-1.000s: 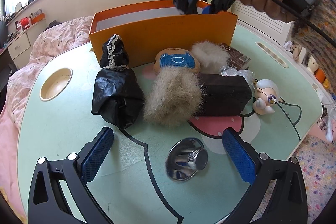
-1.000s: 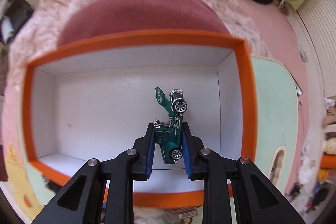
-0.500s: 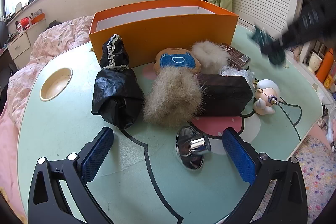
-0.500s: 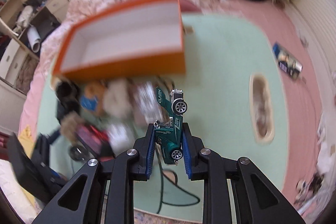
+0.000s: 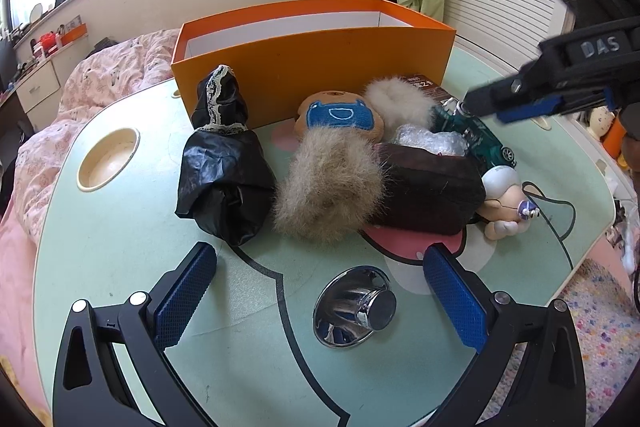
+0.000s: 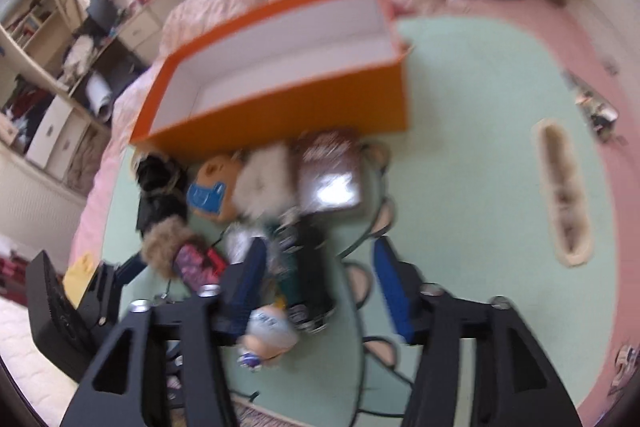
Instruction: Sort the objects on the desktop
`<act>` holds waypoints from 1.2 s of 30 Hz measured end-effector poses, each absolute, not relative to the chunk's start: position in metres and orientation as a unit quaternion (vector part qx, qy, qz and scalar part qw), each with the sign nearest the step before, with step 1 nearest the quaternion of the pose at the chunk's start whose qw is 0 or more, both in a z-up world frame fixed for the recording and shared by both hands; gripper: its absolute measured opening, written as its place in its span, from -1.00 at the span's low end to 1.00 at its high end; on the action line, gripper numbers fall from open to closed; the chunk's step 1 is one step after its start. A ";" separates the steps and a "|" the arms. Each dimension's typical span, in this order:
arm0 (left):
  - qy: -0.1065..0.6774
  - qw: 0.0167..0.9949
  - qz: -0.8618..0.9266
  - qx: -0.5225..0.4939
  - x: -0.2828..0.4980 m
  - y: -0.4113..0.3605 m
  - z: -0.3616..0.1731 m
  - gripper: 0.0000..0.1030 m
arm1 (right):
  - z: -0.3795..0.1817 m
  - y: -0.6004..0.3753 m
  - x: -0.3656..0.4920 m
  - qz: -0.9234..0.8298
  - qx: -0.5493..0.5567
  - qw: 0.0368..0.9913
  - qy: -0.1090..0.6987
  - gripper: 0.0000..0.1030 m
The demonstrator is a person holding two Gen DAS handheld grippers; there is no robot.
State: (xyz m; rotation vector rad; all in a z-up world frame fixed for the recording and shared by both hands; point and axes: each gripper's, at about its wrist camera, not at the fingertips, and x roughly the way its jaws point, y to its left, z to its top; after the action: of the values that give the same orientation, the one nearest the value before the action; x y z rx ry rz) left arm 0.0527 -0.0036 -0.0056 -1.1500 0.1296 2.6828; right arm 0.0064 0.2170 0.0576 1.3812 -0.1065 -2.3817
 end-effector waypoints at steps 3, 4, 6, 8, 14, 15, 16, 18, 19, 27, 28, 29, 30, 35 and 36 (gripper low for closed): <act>0.044 0.110 0.913 -0.391 0.053 -0.004 -0.006 1.00 | 0.061 0.227 0.035 -0.876 0.443 0.189 -0.018 0.30; 0.044 0.110 0.913 -0.391 0.053 -0.004 -0.006 0.99 | 0.058 0.230 0.044 -0.880 0.432 0.197 -0.010 0.33; 0.044 0.110 0.913 -0.392 0.053 -0.004 -0.006 1.00 | 0.049 0.229 0.059 -0.886 0.415 0.207 0.020 0.38; 0.044 0.110 0.912 -0.392 0.053 -0.004 -0.006 0.99 | 0.038 0.231 0.066 -0.888 0.403 0.218 0.052 0.38; 0.043 0.107 0.912 -0.393 0.055 -0.007 -0.006 0.99 | 0.004 0.232 0.081 -0.876 0.390 0.260 0.116 0.53; 0.044 0.106 0.912 -0.393 0.055 -0.008 -0.007 1.00 | 0.001 0.229 0.082 -0.877 0.386 0.257 0.129 0.73; 0.044 0.105 0.913 -0.392 0.056 -0.008 -0.007 0.99 | -0.002 0.227 0.080 -0.873 0.389 0.262 0.132 0.89; 0.044 0.104 0.913 -0.392 0.056 -0.009 -0.006 0.99 | -0.006 0.224 0.077 -0.869 0.390 0.271 0.139 1.00; 0.044 0.105 0.913 -0.392 0.057 -0.009 -0.006 0.99 | -0.007 0.224 0.076 -0.869 0.388 0.274 0.140 1.00; 0.045 0.106 0.914 -0.389 0.056 -0.009 -0.005 1.00 | -0.010 0.227 0.074 -0.871 0.380 0.278 0.139 1.00; 0.045 0.106 0.914 -0.389 0.056 -0.009 -0.005 1.00 | -0.010 0.227 0.074 -0.871 0.380 0.278 0.139 1.00; 0.045 0.106 0.914 -0.389 0.056 -0.009 -0.005 1.00 | -0.010 0.227 0.074 -0.871 0.380 0.278 0.139 1.00; 0.045 0.106 0.914 -0.389 0.056 -0.009 -0.005 1.00 | -0.010 0.227 0.074 -0.871 0.380 0.278 0.139 1.00; 0.045 0.106 0.914 -0.389 0.056 -0.009 -0.005 1.00 | -0.010 0.227 0.074 -0.871 0.380 0.278 0.139 1.00; 0.045 0.106 0.914 -0.389 0.056 -0.009 -0.005 1.00 | -0.011 0.227 0.074 -0.871 0.380 0.278 0.139 1.00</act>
State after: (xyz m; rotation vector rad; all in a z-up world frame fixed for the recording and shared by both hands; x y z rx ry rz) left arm 0.0558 -0.0091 -0.0052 -1.1472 0.1316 2.6917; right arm 0.0736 0.2268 -0.0106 1.0204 0.3727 -2.3376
